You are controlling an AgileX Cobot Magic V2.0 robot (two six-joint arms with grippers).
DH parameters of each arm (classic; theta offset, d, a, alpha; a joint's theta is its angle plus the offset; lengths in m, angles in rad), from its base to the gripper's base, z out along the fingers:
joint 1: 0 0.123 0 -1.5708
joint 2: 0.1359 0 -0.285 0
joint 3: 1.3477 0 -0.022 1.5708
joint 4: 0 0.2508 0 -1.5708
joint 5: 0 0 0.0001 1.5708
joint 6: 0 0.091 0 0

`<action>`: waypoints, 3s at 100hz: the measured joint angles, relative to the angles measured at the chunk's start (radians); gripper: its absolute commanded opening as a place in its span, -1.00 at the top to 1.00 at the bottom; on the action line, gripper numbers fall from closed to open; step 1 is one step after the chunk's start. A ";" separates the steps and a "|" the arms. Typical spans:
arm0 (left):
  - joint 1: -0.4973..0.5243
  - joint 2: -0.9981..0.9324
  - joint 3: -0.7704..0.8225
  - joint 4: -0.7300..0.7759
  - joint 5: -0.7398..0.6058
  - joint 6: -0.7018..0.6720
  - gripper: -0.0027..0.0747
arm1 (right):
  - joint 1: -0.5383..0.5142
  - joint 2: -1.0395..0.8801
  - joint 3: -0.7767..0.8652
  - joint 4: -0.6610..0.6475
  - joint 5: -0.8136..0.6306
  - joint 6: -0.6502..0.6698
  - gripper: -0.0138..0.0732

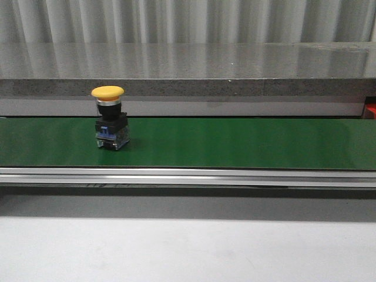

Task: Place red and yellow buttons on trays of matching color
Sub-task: 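Carry the red button into the red tray and open the right gripper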

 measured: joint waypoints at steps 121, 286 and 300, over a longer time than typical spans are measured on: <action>0.000 0.000 0.000 0.000 0.000 0.000 0.98 | -0.009 0.150 -0.032 -0.004 -0.083 0.005 0.50; -0.007 0.000 0.000 0.000 0.000 0.000 0.98 | 0.081 -0.544 0.416 0.158 0.087 -0.159 -0.78; -0.007 0.000 0.000 0.000 0.000 0.000 0.98 | 0.142 -0.669 0.593 0.159 0.072 -0.180 -0.78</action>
